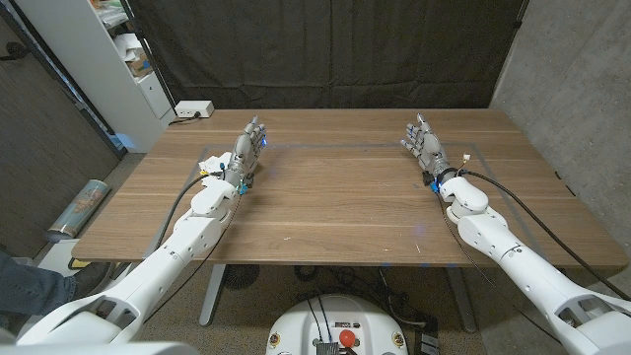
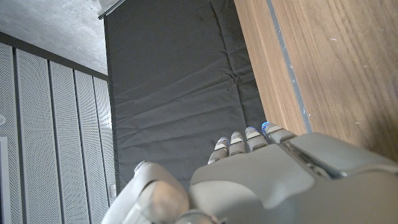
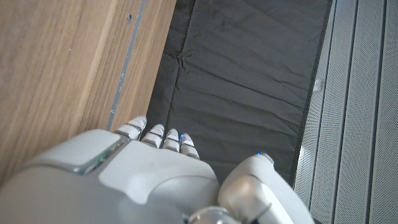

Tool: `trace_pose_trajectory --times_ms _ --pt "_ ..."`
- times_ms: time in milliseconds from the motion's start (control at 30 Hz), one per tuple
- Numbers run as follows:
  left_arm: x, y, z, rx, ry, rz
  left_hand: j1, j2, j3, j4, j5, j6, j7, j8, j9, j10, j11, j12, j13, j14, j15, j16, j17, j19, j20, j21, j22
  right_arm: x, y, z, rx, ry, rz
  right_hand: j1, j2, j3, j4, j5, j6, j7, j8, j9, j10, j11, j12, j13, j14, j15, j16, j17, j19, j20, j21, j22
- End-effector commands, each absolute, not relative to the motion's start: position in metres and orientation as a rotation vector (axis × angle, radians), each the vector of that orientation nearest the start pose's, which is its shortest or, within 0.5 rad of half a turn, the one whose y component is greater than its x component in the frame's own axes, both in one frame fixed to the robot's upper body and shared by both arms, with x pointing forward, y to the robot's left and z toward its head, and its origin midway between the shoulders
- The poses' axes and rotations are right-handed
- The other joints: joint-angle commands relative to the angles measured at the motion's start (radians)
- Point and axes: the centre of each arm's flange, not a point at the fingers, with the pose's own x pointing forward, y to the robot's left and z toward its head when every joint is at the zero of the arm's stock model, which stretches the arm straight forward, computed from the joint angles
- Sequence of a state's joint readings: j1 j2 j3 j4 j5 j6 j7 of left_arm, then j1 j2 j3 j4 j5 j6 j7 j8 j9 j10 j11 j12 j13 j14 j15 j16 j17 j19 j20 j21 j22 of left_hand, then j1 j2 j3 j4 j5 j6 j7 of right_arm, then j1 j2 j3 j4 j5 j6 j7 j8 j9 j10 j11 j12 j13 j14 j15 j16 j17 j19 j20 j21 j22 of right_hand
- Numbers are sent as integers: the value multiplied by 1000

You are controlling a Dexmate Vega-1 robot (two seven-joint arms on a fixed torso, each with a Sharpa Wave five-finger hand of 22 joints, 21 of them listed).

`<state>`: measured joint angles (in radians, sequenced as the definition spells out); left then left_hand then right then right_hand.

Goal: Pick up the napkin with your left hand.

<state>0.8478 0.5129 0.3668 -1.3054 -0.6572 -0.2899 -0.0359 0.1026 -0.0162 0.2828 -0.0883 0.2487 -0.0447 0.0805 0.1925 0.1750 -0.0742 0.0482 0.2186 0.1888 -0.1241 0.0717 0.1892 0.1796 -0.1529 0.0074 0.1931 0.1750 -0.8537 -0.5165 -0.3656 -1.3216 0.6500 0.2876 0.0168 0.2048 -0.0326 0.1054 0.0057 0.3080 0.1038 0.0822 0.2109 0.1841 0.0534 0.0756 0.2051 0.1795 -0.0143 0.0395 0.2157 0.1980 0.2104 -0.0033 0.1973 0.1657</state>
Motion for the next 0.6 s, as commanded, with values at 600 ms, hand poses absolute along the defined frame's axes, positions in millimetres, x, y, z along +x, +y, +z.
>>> trace_pose_trajectory --times_ms 600 --pt "645 286 -22 -8 -582 -241 15 9 10 -4 4 7 5 3 3 -3 -1 4 3 -4 0 5 2 -5 6 5 3 640 -289 -35 39 -598 176 13 6 6 -2 7 9 -1 1 4 2 7 0 5 4 9 3 4 5 0 2 4"
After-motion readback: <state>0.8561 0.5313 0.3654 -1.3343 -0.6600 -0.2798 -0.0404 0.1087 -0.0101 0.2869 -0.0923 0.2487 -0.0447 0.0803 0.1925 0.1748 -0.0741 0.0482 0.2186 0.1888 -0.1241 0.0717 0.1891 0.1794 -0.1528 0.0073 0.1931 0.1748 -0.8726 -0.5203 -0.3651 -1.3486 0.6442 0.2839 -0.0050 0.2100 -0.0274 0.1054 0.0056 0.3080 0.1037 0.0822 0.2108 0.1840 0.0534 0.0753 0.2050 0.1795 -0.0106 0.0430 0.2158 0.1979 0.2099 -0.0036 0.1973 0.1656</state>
